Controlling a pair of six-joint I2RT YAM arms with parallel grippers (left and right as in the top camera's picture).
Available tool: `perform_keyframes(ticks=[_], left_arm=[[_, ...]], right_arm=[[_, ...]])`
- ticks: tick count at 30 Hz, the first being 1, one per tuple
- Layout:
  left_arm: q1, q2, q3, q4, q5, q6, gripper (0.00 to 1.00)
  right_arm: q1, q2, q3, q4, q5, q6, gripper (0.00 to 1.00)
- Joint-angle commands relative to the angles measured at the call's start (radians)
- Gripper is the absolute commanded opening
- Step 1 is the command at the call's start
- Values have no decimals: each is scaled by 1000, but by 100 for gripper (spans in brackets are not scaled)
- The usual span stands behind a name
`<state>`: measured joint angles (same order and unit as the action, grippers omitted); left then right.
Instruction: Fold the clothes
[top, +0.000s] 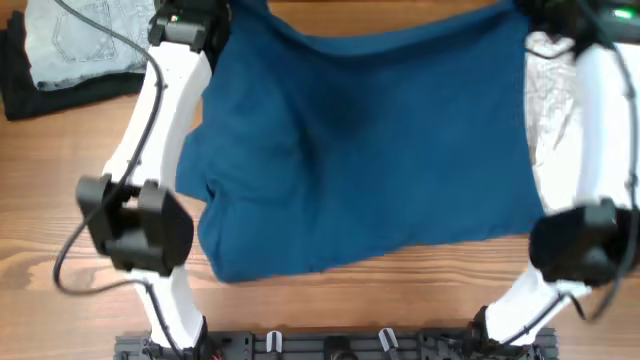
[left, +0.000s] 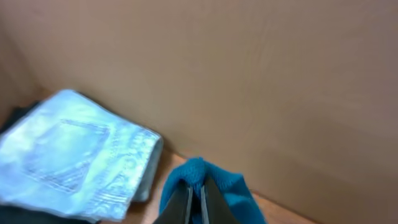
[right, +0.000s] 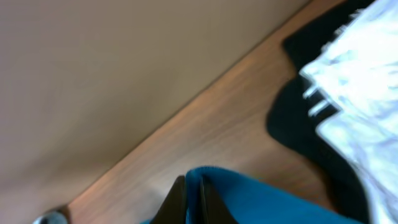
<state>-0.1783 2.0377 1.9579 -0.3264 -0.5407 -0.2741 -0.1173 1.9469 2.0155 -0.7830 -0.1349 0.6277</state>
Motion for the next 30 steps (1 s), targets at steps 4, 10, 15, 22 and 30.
perform_keyframes(ticks=[4, 10, 15, 22, 30], left_arm=[[86, 176, 11, 47, 193, 5, 100], [78, 90, 11, -93, 193, 5, 100], [62, -71, 11, -342, 222, 0, 100], [63, -129, 10, -947, 400, -137, 99], [62, -254, 10, -1259, 391, -216, 100]], right_arm=[[178, 200, 6, 91, 117, -55, 99], [192, 119, 8, 61, 147, -87, 100], [187, -64, 8, -58, 161, -168, 99], [192, -196, 8, -361, 158, -127, 100], [230, -254, 3, -516, 128, -152, 100]])
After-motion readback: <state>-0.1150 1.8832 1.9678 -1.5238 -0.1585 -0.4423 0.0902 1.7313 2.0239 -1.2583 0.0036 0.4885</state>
